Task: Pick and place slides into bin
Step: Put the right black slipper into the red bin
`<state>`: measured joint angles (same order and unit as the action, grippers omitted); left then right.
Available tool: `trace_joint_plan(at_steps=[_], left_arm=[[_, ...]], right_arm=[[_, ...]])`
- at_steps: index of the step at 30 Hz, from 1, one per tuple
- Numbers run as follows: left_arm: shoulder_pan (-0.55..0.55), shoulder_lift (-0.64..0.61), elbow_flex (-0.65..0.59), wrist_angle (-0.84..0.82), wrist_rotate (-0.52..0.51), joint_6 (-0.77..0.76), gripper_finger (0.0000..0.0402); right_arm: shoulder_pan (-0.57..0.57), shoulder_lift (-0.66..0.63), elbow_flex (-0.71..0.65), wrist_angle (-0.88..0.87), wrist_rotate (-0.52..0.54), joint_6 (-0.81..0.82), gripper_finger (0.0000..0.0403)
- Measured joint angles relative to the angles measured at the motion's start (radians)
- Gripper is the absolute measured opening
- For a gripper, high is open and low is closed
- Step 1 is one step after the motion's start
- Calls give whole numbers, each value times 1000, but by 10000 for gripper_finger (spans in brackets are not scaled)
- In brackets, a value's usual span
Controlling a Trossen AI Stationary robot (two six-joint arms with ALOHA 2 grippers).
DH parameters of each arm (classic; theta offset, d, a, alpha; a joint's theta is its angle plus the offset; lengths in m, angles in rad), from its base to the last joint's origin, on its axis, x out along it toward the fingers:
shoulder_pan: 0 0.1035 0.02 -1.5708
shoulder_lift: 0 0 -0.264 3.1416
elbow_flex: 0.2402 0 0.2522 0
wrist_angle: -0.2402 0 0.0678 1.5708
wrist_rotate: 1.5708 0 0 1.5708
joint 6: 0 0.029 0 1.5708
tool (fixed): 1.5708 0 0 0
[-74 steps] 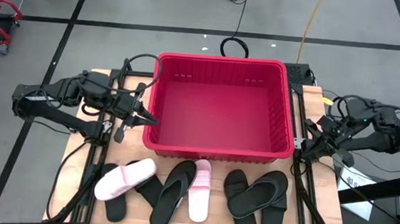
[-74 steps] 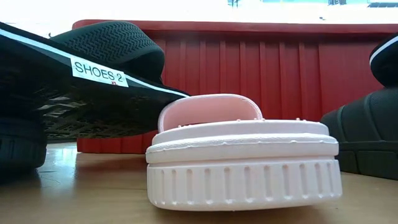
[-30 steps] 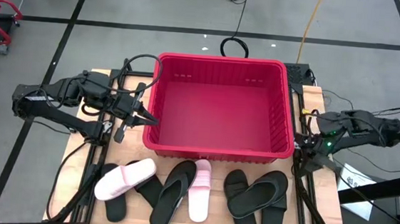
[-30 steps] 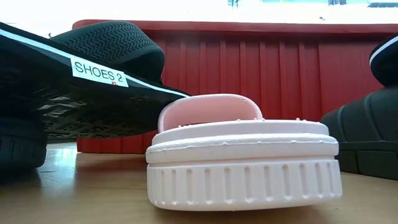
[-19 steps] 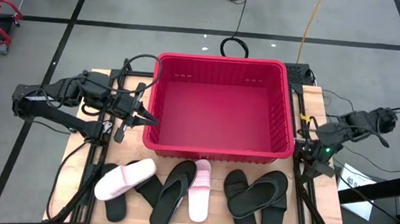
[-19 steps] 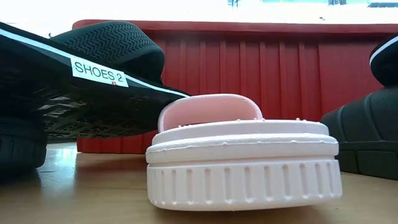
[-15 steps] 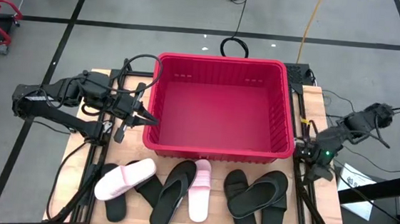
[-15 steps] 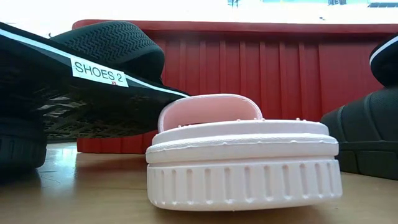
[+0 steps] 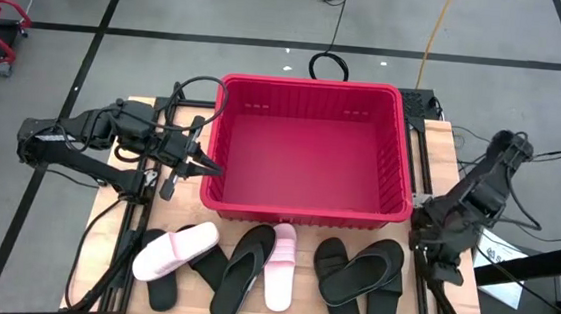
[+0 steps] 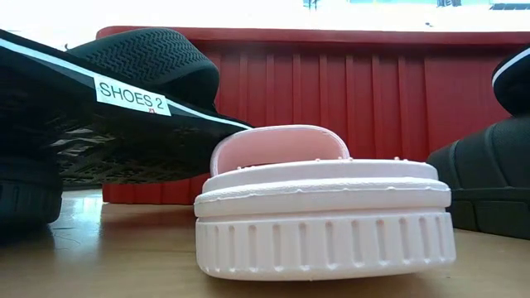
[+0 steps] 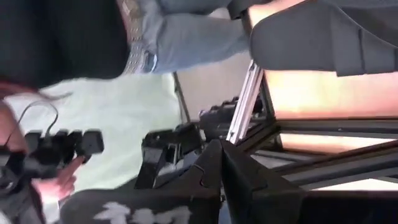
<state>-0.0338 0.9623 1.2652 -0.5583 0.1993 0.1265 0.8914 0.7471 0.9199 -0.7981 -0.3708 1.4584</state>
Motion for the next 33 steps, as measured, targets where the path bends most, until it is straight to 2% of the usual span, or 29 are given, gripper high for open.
trace_joint_plan(at_steps=[4,7,21,25,30,33], left_arm=[[0,0,0,0,0,0,31],[0,0,0,0,0,0,31],[0,0,0,0,0,0,31],[0,0,0,0,0,0,31],[0,0,0,0,0,0,31],[0,0,0,0,0,0,31]], right_arm=[[86,23,0,12,193,4,0],[130,45,0,14,262,30,0],[155,109,0,10,337,73,7],[155,121,0,1,377,78,39],[156,144,-5,8,426,88,103],[166,155,-59,56,424,80,135]])
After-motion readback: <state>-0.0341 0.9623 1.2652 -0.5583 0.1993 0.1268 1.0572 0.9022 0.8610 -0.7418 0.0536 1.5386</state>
